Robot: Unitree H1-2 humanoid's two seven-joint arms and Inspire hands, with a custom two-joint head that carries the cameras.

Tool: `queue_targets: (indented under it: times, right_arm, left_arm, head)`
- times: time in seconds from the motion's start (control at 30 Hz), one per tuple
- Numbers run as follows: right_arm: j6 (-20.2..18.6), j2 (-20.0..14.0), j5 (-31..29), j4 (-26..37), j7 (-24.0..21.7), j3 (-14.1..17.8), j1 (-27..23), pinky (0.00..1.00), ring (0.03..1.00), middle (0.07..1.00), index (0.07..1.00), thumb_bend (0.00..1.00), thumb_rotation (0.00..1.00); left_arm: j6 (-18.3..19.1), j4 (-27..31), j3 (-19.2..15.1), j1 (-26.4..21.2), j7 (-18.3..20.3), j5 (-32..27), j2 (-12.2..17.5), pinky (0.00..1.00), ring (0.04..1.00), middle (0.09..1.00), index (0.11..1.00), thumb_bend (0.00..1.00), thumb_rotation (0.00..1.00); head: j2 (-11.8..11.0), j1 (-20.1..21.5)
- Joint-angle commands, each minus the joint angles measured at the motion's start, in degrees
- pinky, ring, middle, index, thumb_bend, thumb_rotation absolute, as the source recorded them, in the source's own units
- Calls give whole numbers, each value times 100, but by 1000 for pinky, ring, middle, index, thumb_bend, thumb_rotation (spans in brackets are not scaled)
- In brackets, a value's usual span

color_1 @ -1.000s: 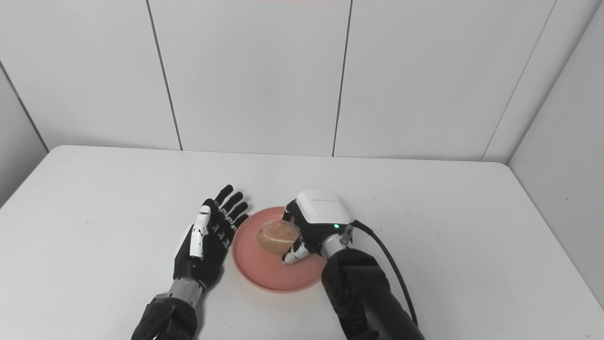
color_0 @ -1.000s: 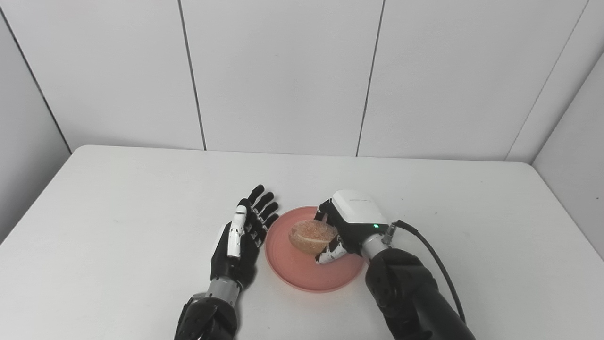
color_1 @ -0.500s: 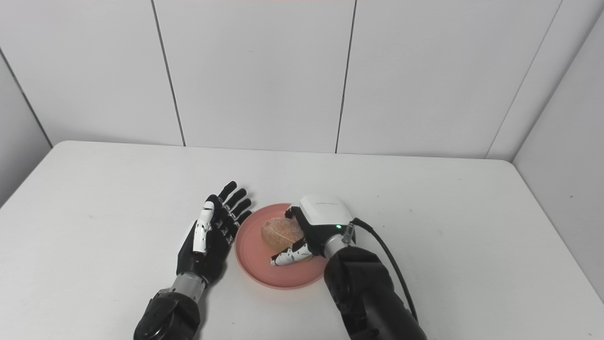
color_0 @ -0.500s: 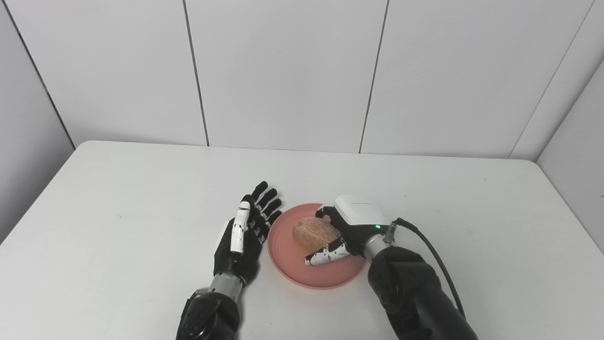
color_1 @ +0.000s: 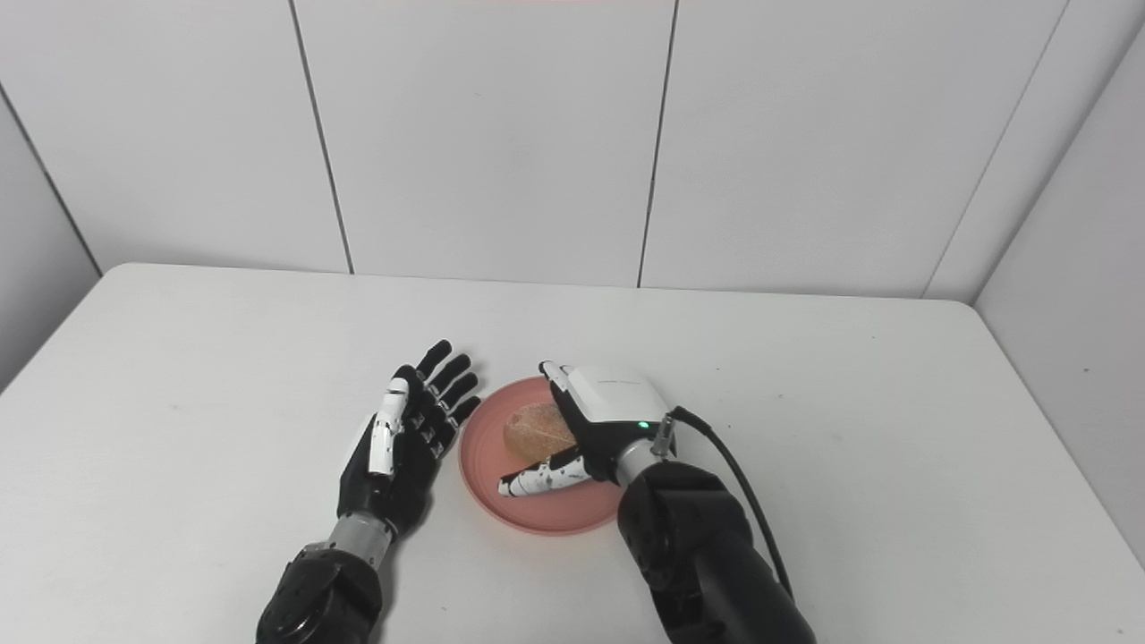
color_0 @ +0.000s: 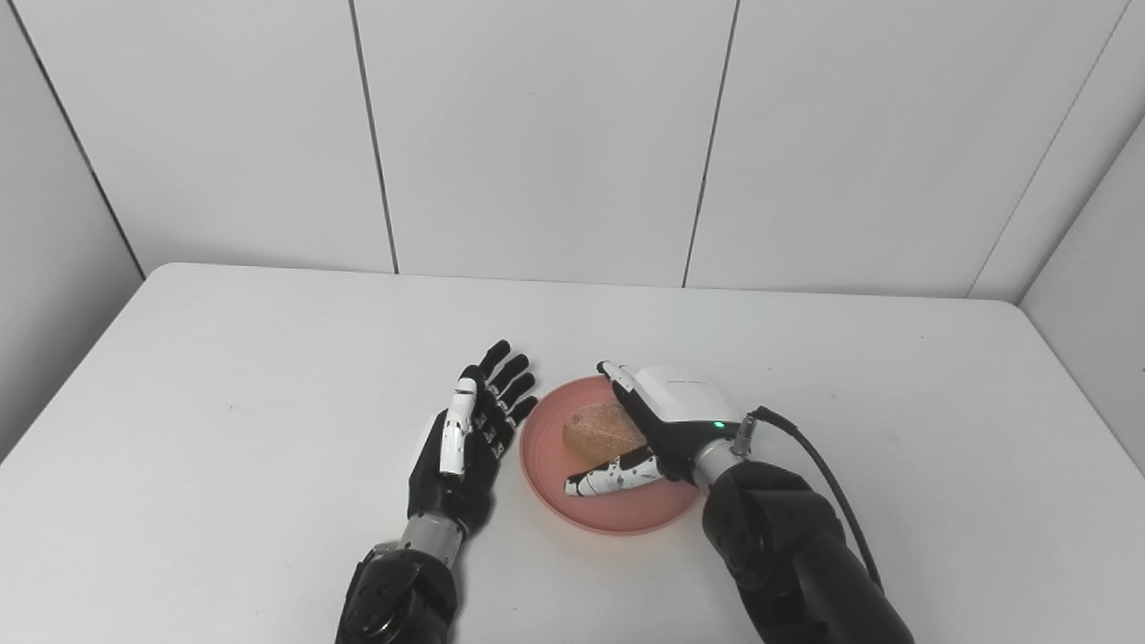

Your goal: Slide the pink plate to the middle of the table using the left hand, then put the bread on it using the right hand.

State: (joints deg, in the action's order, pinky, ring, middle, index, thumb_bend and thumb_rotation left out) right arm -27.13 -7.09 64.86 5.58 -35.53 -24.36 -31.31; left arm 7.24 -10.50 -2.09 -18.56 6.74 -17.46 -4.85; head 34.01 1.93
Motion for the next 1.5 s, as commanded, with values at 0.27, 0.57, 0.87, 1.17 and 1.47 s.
queue_targets:
  times: [0.27,0.57,0.87,1.17,1.47]
  right_arm:
    - [182,-97,-152,770,212,104,-163,878,919,937,967,1000,712]
    - [130,-99,-186,1149,112,249,-248,898,928,947,979,1000,714]
    - [562,-3,-1211,1148,1275,971,94,810,895,930,966,1000,703]
    - [935,253,-2344,1220,2495,1590,917,815,906,949,981,876,928]
    - [1322,541,-3330,1060,3279,1856,1664,899,959,983,992,738,1000]
  left_arm:
    - [336,-176,-6,183,-108,19,-73,891,914,911,887,372,1000]
    - [278,-215,-5,179,-103,50,-58,892,892,894,881,381,1000]
    - [306,-122,-35,207,-96,27,-15,910,904,907,897,395,1000]
    - [91,164,50,343,-103,253,65,908,911,918,903,398,1000]
    - [-31,370,58,487,-114,457,89,933,928,936,923,402,1000]
  head:
    - [-27,0]
    - [-78,15]
    - [-148,88]
    - [-193,182]
    - [-252,231]
